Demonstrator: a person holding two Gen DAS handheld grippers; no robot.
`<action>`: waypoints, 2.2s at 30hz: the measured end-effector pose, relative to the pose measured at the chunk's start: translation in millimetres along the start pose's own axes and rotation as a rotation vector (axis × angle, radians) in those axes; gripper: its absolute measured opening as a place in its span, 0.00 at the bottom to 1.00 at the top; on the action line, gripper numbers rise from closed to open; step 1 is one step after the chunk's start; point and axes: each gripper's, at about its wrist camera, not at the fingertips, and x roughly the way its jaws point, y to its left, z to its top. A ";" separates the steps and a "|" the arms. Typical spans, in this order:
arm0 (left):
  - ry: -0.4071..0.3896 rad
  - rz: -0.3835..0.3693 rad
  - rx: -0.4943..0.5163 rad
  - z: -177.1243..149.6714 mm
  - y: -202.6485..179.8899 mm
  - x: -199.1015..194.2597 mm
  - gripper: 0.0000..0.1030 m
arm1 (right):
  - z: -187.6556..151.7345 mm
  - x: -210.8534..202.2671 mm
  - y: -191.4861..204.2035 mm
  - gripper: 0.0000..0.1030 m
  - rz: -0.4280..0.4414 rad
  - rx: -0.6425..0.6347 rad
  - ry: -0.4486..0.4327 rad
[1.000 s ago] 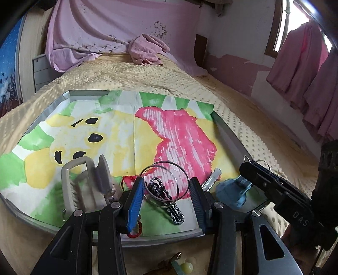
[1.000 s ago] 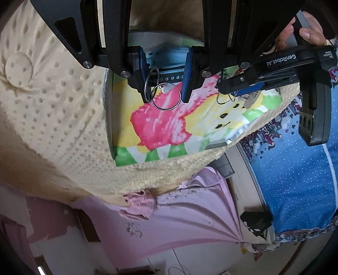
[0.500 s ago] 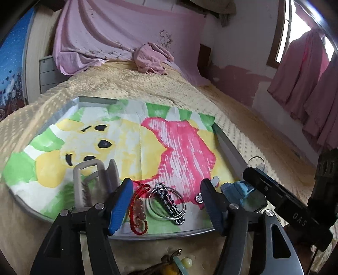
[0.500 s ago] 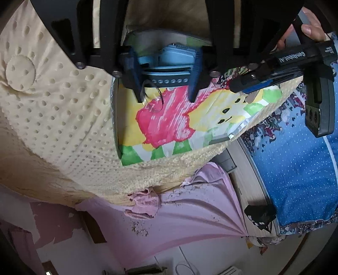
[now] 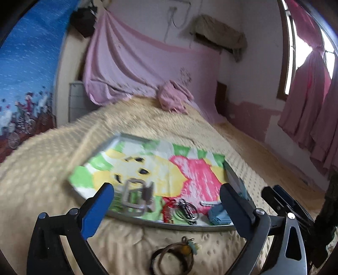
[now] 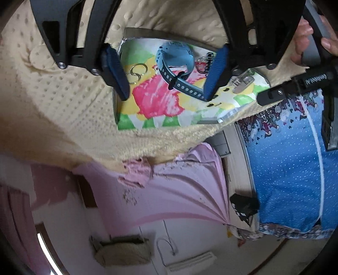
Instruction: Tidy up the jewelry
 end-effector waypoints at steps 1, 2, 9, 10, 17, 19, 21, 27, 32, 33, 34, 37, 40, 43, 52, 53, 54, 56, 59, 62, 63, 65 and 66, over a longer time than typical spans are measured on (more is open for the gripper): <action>-0.021 0.011 -0.003 0.1 2.8 -8.2 0.99 | 1.2 -5.5 2.9 0.68 0.000 -0.007 -0.016; -0.041 0.020 -0.005 -0.5 5.0 -15.8 1.00 | 2.2 -12.3 6.3 0.68 0.001 -0.014 -0.033; -0.162 0.072 0.000 -15.3 19.4 -68.5 1.00 | 4.3 -71.5 34.7 0.82 0.009 -0.061 -0.174; -0.170 0.078 0.000 -19.6 21.7 -75.7 1.00 | 2.5 -81.0 39.7 0.83 0.011 -0.074 -0.190; -0.199 0.106 -0.018 -48.4 35.4 -111.0 1.00 | -11.8 -129.6 64.4 0.91 0.022 -0.127 -0.244; -0.203 0.114 -0.017 -55.5 36.7 -118.0 1.00 | -15.7 -140.5 69.1 0.91 0.022 -0.132 -0.248; -0.208 0.122 -0.009 -61.9 37.6 -124.0 1.00 | -19.2 -147.7 74.2 0.91 0.019 -0.142 -0.245; -0.204 0.126 0.018 -74.8 37.9 -133.3 1.00 | -27.4 -159.1 81.4 0.91 0.014 -0.154 -0.231; -0.184 0.129 0.028 -78.8 39.1 -133.3 1.00 | -30.2 -153.0 82.8 0.91 -0.006 -0.159 -0.204; -0.182 0.130 0.027 -78.5 39.7 -132.0 1.00 | -30.8 -151.7 80.2 0.91 -0.007 -0.153 -0.197; -0.178 0.130 0.025 -77.6 40.4 -130.5 1.00 | -30.1 -149.2 79.9 0.91 -0.009 -0.149 -0.191; -0.171 0.130 0.018 -75.4 42.2 -126.6 1.00 | -29.0 -142.0 76.4 0.91 -0.012 -0.139 -0.174; -0.160 0.132 0.016 -71.9 42.3 -119.6 1.00 | -27.0 -133.4 74.5 0.91 -0.016 -0.145 -0.163; -0.131 0.129 0.023 -69.7 42.4 -109.1 1.00 | -24.1 -121.6 73.5 0.91 -0.008 -0.150 -0.138; 0.045 0.088 0.047 -73.8 43.5 -66.7 0.99 | -21.2 -55.3 63.2 0.91 0.043 -0.120 0.073; 0.061 0.077 0.049 -74.5 43.0 -62.6 0.95 | -22.9 -48.1 61.8 0.90 0.055 -0.114 0.096; 0.078 0.067 0.052 -74.9 42.6 -58.7 0.89 | -25.0 -40.1 60.7 0.90 0.070 -0.109 0.121; 0.120 0.040 0.055 -76.2 41.8 -49.1 0.85 | -30.1 -29.6 61.0 0.75 0.090 -0.107 0.155; 0.161 -0.001 0.064 -79.0 39.9 -39.6 0.74 | -37.2 -10.3 62.1 0.66 0.121 -0.102 0.216; 0.212 -0.049 0.084 -80.8 35.3 -29.2 0.56 | -42.5 4.6 65.6 0.60 0.162 -0.102 0.262; 0.230 -0.060 0.089 -81.5 34.2 -25.3 0.49 | -44.9 11.4 67.2 0.58 0.176 -0.104 0.282; 0.261 -0.078 0.092 -82.4 32.6 -18.1 0.43 | -48.1 19.7 68.9 0.53 0.191 -0.104 0.310; 0.269 -0.084 0.092 -82.6 31.7 -15.7 0.42 | -50.0 24.5 70.2 0.51 0.200 -0.102 0.328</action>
